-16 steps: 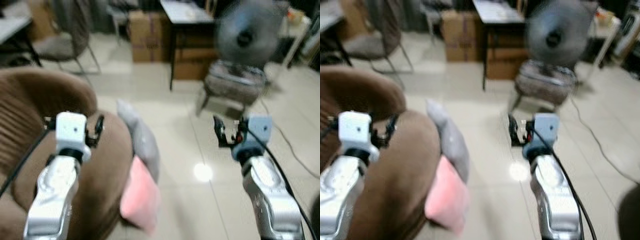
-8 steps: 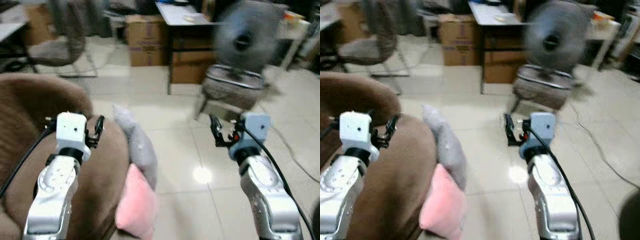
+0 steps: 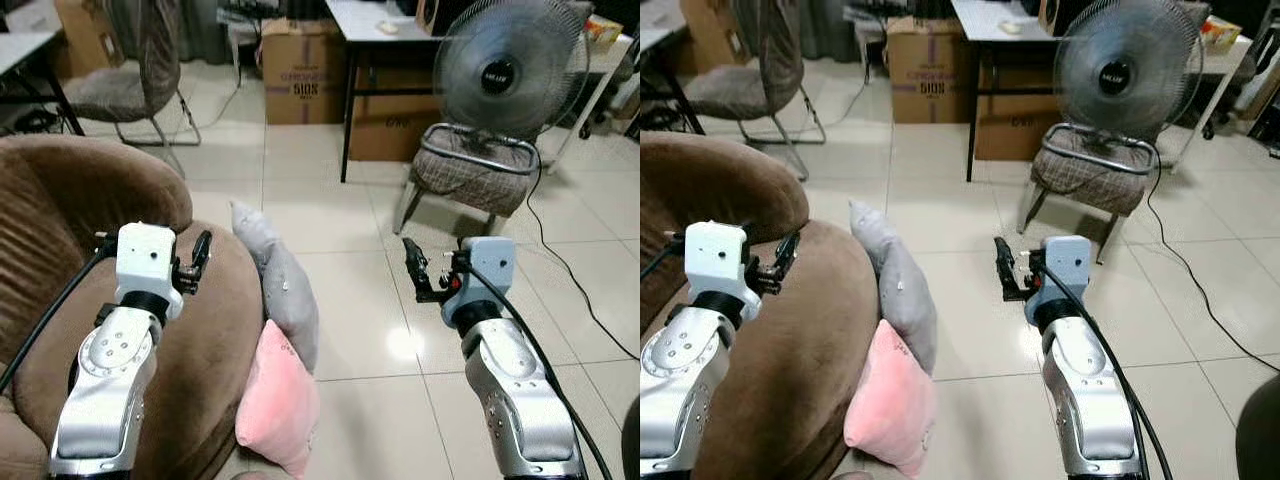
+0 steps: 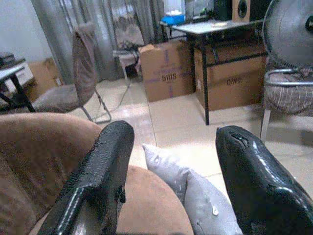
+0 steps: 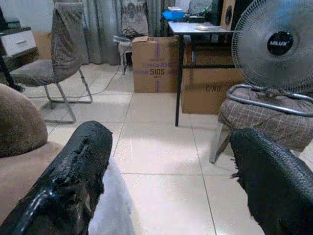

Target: Move the pillow to the sofa from floor

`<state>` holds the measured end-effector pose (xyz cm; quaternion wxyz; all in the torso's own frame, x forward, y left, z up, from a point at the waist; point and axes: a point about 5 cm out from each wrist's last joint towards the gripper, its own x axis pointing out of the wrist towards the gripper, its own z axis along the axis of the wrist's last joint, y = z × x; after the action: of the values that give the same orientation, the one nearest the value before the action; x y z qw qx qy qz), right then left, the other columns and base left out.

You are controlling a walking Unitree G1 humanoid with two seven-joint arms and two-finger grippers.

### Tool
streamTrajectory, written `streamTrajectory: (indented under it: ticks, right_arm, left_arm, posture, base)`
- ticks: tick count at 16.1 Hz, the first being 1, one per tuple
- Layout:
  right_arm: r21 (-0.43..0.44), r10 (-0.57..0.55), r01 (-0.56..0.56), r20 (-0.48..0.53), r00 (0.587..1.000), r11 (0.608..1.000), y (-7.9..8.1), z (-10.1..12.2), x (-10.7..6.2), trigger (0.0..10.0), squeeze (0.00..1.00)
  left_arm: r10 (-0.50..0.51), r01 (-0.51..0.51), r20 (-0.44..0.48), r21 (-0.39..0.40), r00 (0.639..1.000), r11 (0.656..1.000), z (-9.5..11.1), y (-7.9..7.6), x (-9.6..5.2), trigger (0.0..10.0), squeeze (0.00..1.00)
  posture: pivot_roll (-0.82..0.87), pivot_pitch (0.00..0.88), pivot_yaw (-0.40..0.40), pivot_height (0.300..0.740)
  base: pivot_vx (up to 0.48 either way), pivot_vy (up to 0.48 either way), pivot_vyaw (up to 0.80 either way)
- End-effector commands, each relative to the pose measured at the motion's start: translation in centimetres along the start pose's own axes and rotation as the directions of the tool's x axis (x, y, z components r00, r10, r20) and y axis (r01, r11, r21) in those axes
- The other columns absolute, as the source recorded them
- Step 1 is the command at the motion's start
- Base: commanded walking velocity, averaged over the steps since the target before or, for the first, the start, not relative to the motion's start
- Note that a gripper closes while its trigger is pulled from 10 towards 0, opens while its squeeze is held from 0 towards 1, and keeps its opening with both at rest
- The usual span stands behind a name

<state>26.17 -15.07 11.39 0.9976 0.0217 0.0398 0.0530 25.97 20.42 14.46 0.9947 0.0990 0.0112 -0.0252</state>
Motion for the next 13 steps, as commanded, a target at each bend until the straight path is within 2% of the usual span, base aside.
streamTrajectory:
  ticks: [1, 2, 4, 5, 8, 12, 13]
  right_arm:
    - [0.004, -0.015, 0.015, -0.018, 1.0, 1.0, -1.0, -1.0, -0.3, 10.0, 0.0]
    - [0.004, -0.016, 0.016, -0.018, 1.0, 1.0, -1.2, -1.2, -0.3, 10.0, 0.0]
    - [-0.003, -0.02, 0.02, -0.041, 0.999, 1.0, -2.8, -3.0, -0.2, 10.0, 0.0]
    - [-0.001, -0.019, 0.019, -0.054, 0.998, 1.0, -3.0, -3.8, 0.2, 10.0, 0.0]
    - [-0.013, -0.008, 0.007, -0.096, 0.995, 1.0, -2.2, -5.9, 2.0, 10.0, 0.0]
    - [-0.046, 0.047, -0.05, -0.064, 0.997, 0.998, -2.2, -6.0, 3.8, 10.0, 0.0]
    - [-0.081, 0.042, -0.043, -0.008, 0.999, 0.996, -2.5, -4.5, 3.4, 10.0, 0.0]
  left_arm:
    - [-0.006, 0.006, -0.006, 0.01, 1.0, 1.0, -0.1, -0.1, 0.1, 10.0, 0.0]
    - [-0.007, 0.007, -0.007, 0.01, 1.0, 1.0, -0.2, -0.1, 0.1, 10.0, 0.0]
    - [-0.009, 0.009, -0.013, 0.01, 1.0, 1.0, -0.5, -0.2, 0.0, 10.0, 0.0]
    - [-0.008, 0.009, -0.015, 0.01, 1.0, 1.0, -0.5, -0.3, -0.1, 10.0, 0.0]
    - [0.001, -0.001, -0.022, 0.0, 1.0, 1.0, -0.7, -0.4, -0.4, 10.0, 0.0]
    - [-0.007, 0.007, -0.035, 0.0, 0.999, 1.0, -1.2, -0.7, -0.6, 10.0, 0.0]
    - [-0.014, 0.015, -0.048, 0.011, 0.999, 1.0, -1.4, -0.9, -0.5, 10.0, 0.0]
  posture:
    - [0.03, 0.0, 0.004, 0.695]
    - [0.03, 0.0, 0.004, 0.69]
    - [0.03, 0.0, -0.002, 0.67]
    - [0.03, 0.0, -0.003, 0.66]
    - [0.03, 0.0, -0.009, 0.65]
    - [0.03, 0.0, -0.009, 0.65]
    - [0.03, 0.0, 0.001, 0.65]
  base:
    - [0.0, 0.0, 0.0]
    - [0.0, 0.0, 0.0]
    - [0.0, 0.0, 0.0]
    - [0.0, 0.0, 0.0]
    - [0.0, 0.0, 0.0]
    - [0.0, 0.0, 0.0]
    - [0.0, 0.0, 0.0]
